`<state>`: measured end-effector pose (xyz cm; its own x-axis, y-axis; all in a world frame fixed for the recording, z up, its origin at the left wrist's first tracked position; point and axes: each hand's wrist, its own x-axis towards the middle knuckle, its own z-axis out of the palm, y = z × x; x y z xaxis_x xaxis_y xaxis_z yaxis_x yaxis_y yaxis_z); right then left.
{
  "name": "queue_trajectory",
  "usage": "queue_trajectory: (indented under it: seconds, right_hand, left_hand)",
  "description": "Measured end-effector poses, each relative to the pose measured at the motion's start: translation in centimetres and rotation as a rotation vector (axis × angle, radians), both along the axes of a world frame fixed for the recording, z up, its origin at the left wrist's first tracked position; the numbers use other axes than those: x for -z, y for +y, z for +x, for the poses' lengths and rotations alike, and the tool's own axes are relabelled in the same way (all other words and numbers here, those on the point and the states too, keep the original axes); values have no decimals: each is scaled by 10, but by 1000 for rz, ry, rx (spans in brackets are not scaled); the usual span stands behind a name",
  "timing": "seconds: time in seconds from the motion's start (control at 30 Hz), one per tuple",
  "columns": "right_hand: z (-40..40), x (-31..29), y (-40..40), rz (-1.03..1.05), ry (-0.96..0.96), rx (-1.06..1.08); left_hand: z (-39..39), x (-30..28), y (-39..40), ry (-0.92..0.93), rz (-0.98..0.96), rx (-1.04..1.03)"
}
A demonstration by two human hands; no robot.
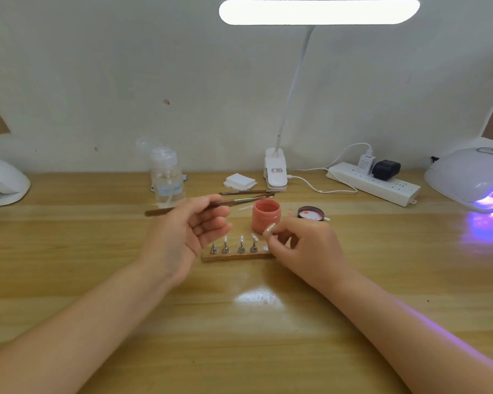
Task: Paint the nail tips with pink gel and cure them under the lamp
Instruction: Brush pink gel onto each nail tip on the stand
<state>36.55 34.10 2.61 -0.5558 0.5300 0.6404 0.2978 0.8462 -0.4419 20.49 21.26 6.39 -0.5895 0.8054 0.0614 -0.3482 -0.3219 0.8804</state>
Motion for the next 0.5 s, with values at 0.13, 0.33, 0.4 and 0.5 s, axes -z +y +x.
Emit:
queue_trajectory:
  seconds: [0.13,0.33,0.4,0.5]
  right_hand:
    - [-3,0,0,-170,146,-48]
    - [-7,1,2,-372,240,-129]
    - [-7,0,2,-407,282,-179]
    - [-6,-2,0,-401,305,-212]
  left_hand:
    - [10,11,-7,247,60,-42]
    - [25,26,-17,722,90,-107]
    - [28,29,-18,836,90,-136]
    - [29,32,-19,958,74,-175]
